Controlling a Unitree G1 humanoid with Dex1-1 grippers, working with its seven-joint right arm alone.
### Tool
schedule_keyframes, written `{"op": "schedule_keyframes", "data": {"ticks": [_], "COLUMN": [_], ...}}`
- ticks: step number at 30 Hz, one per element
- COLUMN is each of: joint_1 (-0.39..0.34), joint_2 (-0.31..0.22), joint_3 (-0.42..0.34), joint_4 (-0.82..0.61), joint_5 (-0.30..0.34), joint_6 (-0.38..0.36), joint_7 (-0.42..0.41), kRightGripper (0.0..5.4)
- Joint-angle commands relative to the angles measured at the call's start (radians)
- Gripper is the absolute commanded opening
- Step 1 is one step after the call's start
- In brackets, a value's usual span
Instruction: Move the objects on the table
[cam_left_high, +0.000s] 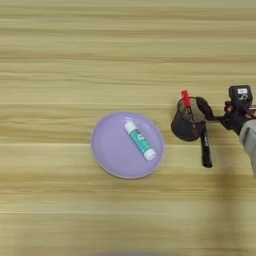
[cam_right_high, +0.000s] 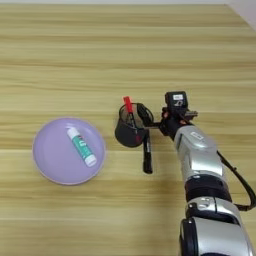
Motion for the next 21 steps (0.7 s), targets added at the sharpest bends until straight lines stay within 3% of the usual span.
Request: {"op": "schedule_keyframes", "data": {"ticks": [1,19,21], "joint_1": [-0.075,-0.114,-0.115], "joint_2": [-0.048,-0.059,-0.057], "joint_3": [0.002,-0.018,-0.020], "joint_4": [-0.032,0.038,0.037], "joint_5": [-0.010,0.000,0.004], "joint_6": [0.010,0.127,0.132], "joint_7": [-0.015,-0.027,-0.023], "kRightGripper": [5.37,5.37,5.16]}}
